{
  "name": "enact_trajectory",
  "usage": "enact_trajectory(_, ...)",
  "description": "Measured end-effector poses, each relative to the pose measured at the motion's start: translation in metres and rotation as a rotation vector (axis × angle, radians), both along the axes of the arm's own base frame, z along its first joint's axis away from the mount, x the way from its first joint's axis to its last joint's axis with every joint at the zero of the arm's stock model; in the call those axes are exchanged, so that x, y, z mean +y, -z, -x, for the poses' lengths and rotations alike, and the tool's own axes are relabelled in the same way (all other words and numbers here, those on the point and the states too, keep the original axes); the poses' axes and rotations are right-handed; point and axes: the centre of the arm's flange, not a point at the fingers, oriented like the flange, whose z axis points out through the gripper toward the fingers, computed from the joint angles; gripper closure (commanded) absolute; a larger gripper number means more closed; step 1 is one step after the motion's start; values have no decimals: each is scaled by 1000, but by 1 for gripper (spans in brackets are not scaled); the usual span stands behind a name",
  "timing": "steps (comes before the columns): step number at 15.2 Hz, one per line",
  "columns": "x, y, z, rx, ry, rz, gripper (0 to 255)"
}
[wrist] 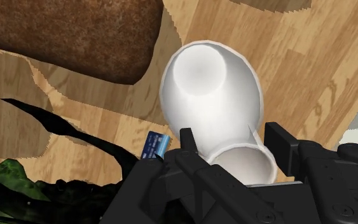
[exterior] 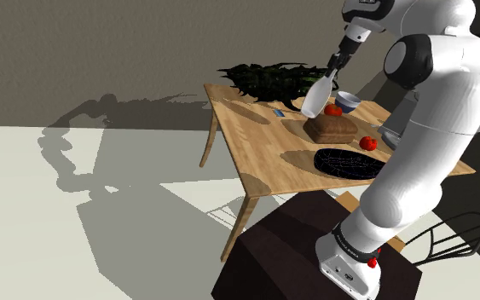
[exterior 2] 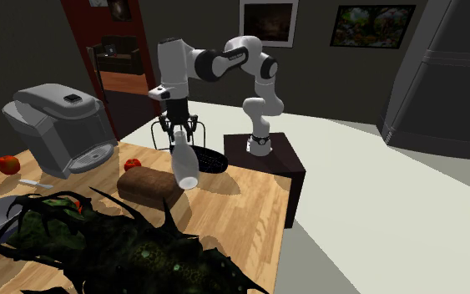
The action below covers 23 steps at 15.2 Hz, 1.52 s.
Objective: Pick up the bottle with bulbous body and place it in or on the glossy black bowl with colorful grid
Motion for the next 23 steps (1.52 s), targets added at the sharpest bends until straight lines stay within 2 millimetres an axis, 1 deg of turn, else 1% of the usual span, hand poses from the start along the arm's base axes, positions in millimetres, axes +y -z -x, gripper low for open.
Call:
enact_trajectory(4,0,-19,1,0,0,0,255)
enact_trajectory(5,1,-23,6,1,-1,-1,255)
enact_trajectory(6,1,-27,16,0,0,0,255)
enact_trajectory(8,1,-34,39,0,0,0,255)
enact_trajectory(9,0,-41,52,0,0,0,255)
enact_trajectory(11,3,-47,74,0,1,0,255)
enact_trajectory(12,0,-51,87,0,1,0,255)
enact_trajectory(15,7,-66,125,0,0,0,255)
enact_trajectory(21,4,-90,201,-1,1,0,255)
enact_trajectory(23,9,-100,225,0,0,0,255)
